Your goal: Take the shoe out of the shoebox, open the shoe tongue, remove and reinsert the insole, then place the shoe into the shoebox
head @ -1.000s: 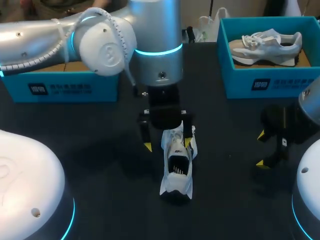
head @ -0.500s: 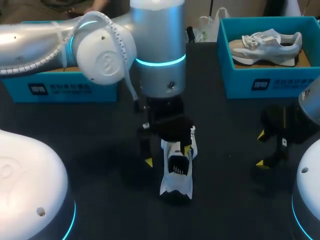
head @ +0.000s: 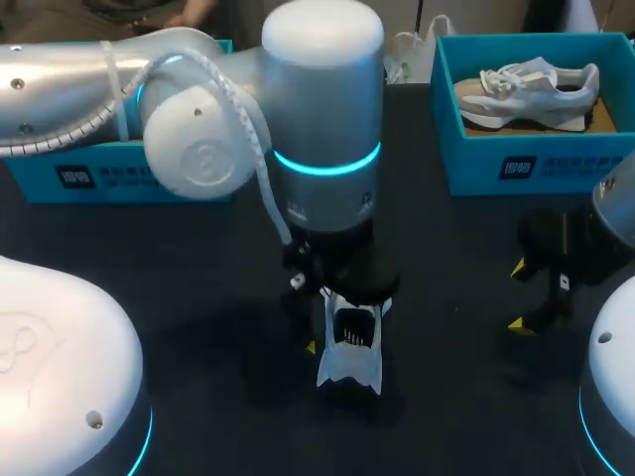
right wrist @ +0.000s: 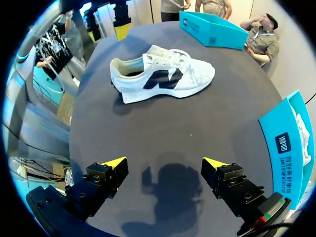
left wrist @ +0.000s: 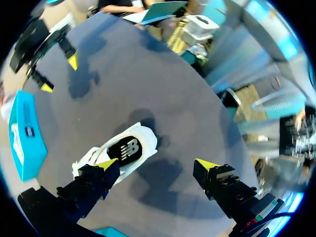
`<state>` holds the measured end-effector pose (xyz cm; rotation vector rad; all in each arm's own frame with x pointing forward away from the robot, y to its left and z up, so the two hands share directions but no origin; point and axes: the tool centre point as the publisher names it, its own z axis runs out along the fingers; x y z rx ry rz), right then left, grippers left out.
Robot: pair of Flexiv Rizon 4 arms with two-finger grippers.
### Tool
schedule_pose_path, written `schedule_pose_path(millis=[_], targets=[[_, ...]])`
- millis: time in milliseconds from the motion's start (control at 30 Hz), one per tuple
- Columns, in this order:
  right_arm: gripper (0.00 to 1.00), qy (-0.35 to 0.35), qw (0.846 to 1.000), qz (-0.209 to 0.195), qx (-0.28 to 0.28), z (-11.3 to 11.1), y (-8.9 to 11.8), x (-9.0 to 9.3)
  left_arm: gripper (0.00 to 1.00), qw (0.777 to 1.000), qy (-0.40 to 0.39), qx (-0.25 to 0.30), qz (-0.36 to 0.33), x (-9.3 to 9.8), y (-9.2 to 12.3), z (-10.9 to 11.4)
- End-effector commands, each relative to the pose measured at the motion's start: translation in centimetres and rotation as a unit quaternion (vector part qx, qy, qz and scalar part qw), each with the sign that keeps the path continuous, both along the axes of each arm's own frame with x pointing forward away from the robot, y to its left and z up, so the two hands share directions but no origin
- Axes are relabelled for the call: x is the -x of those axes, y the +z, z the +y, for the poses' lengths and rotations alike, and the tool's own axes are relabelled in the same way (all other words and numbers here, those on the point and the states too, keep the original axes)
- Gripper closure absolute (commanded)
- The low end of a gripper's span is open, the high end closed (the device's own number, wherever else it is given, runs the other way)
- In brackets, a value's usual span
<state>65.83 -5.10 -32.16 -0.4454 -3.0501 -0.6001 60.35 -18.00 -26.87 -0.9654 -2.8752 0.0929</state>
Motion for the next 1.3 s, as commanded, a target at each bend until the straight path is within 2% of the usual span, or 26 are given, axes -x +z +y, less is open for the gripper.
schedule_pose_path(millis=[33,133,367,967,1300], targets=[[0.00,-0.001,1.000,-0.001,0.001,0.0,0.0,0.1,0.00,0.986,0.160,0.006,-0.050,1.3,-1.5,-0.4],[0.00,-0.001,1.000,-0.001,0.001,0.0,0.0,0.1,0.00,0.979,0.193,0.009,-0.060,1.4,-2.4,-0.6],[0.00,-0.001,1.000,-0.001,0.001,0.0,0.0,0.1,0.00,0.974,0.216,0.023,-0.066,1.8,-3.6,-0.9],[0.00,-0.001,1.000,-0.001,0.001,0.0,0.0,0.1,0.00,0.972,0.227,0.017,-0.059,0.8,-7.6,-3.0],[0.00,-0.001,1.000,-0.001,0.001,0.0,0.0,0.1,0.00,0.973,0.226,0.008,-0.042,1.3,-10.2,-3.8]])
